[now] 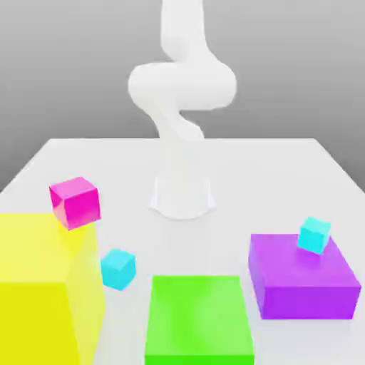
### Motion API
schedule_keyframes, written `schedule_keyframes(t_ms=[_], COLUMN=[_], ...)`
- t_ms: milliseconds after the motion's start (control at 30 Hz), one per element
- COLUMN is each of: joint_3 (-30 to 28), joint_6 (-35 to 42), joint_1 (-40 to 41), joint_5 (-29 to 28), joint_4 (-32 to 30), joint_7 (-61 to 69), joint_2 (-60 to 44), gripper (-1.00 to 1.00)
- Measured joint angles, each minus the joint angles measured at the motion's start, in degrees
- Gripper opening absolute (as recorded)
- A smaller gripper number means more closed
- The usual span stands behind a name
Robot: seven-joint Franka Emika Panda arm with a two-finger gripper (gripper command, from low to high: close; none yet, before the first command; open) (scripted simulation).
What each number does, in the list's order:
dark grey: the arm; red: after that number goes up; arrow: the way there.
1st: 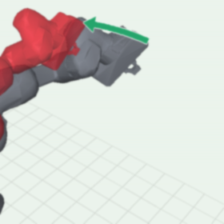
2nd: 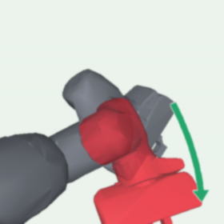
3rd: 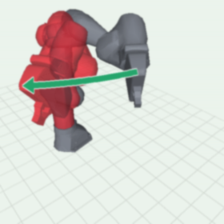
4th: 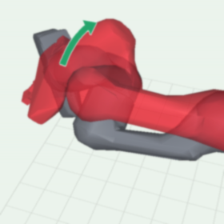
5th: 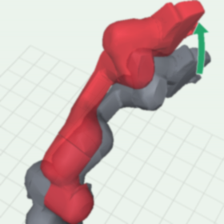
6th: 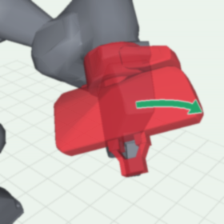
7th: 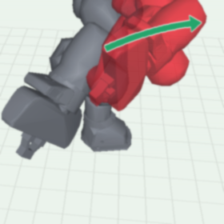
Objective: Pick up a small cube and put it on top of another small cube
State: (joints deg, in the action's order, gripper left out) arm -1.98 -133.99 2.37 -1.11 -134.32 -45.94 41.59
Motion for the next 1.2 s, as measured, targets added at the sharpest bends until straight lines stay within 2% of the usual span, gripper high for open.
schedule_keyframes(t_ms=[300,500,567,733,867,933,1000,1067,1133,1167,1200], joint_3=[-12.7,-22.2,-23.6,-20.6,-14.6,-13.5,-11.7,-6.0,-0.7,0.8,0.8], joint_6=[-7.8,-13.4,-16.1,-25.1,-30.8,-34.0,-37.3,-40.7,-44.1,-45.2,-45.2], joint_1=[10.4,16.5,17.3,14.0,9.1,7.5,7.1,11.8,16.9,18.4,18.4], joint_5=[-2.8,-1.1,-0.2,0.3,-3.1,-0.6,5.1,9.6,11.2,11.4,11.4], joint_4=[-9.3,-15.9,-19.2,-29.3,-34.8,-34.9,-34.4,-33.7,-33.0,-32.8,-32.8], joint_7=[2.7,7.4,8.5,5.7,-1.0,0.6,4.4,7.7,9.0,9.2,9.2], joint_2=[-18.0,-30.2,-33.7,-38.1,-37.2,-40.3,-44.3,-48.4,-52.4,-53.7,-53.7], gripper=[0.00,0.00,0.00,0.00,0.00,0.00,0.00,0.00,0.00,-1.00,-1.00])
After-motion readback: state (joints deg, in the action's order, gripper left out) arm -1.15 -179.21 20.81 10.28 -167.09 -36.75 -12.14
